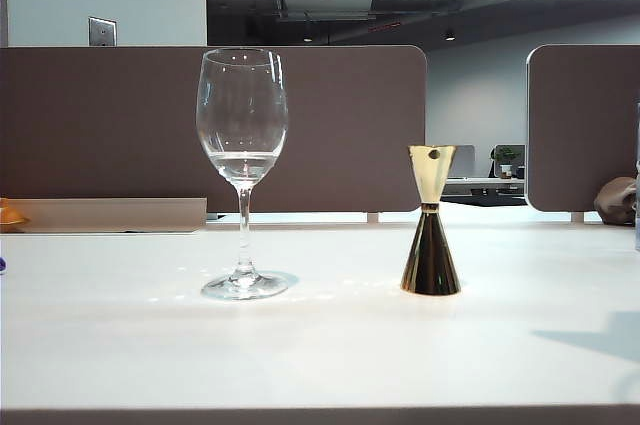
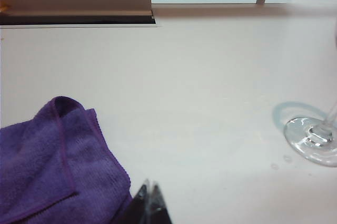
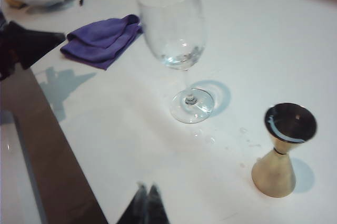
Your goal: Pick up the jigger and pour the water inside into the glass.
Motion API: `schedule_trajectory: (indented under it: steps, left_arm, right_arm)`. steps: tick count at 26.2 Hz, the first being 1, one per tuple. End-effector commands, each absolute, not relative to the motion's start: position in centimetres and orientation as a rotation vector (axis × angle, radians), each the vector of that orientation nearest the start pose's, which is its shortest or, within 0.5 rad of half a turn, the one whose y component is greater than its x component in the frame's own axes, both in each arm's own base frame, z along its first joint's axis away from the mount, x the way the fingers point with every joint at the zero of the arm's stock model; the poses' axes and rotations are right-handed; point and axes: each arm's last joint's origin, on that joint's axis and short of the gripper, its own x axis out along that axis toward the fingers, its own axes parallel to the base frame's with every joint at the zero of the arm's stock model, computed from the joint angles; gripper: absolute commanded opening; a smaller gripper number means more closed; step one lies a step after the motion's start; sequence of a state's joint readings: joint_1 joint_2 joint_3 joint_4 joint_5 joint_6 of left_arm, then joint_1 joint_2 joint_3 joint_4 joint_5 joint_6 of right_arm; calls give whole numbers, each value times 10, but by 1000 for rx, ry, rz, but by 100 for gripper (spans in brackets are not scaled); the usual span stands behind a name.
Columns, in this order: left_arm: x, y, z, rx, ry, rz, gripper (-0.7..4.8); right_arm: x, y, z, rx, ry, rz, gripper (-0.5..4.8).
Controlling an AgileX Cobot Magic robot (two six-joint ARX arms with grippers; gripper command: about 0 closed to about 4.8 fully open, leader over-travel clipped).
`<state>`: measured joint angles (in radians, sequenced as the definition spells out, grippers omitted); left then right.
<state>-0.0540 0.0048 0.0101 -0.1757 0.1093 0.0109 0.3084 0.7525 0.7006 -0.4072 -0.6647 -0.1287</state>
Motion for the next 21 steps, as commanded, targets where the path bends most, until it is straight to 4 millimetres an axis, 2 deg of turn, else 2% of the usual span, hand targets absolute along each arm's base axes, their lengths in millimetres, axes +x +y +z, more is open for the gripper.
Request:
schedule_trajectory:
  steps: [1,12,21]
  left_arm:
    - [96,-9,149,13,168,-175,-5]
    - [94,-14,151,-2,148,-367,-5]
    - [90,-22,153,-23,129,-693,-5]
  right_arm:
    - [143,73,290,-105,390,975,-8]
    - [151,80,277,-97,512,992,-8]
    - [151,79,275,-126,512,971,-8]
